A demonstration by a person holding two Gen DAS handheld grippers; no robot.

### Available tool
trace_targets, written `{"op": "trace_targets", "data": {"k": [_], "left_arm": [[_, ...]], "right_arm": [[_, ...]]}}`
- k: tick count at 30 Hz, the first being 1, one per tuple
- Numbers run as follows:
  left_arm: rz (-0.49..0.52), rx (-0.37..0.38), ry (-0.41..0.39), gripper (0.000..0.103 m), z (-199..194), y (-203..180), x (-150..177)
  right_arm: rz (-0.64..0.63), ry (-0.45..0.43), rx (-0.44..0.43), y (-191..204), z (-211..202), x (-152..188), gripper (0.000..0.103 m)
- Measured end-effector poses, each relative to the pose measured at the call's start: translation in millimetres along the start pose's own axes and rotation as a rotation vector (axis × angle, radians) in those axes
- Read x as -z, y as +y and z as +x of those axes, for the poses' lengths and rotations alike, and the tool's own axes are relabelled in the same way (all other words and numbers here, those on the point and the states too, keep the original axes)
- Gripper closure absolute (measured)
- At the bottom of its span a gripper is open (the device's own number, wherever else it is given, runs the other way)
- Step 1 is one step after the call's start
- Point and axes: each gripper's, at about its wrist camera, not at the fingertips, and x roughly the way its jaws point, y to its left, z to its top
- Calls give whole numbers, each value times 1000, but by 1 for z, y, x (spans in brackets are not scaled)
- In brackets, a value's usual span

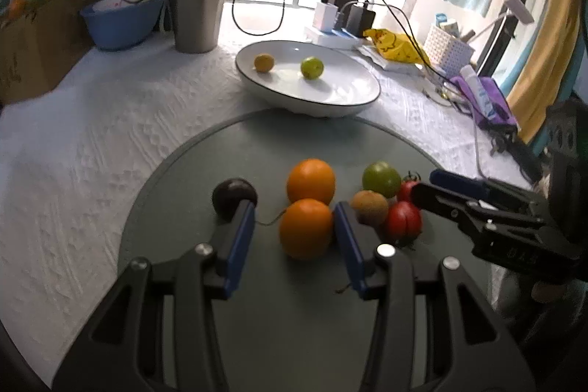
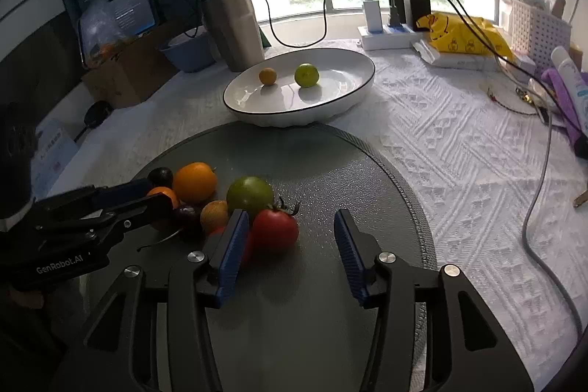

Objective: Organize fruits
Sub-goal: 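Grasp the large orange with the left tool while the right tool grasps a red tomato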

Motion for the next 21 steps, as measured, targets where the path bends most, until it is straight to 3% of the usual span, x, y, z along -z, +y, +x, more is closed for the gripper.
{"op": "trace_targets", "data": {"k": [3,13,15,21], "left_arm": [[-24,8,-6,57,-1,6,-1],[41,57,4,60,-1,-4,2],[42,58,2,71,-1,-3,-1],[22,84,6,71,-1,3,-2]], "right_arm": [[35,17,-6,-4,4,-2,52],[48,48,-25,1,13,-8,52],[50,51,-31,3,13,-7,59],[70,57,-58,3,14,-7,63]]}}
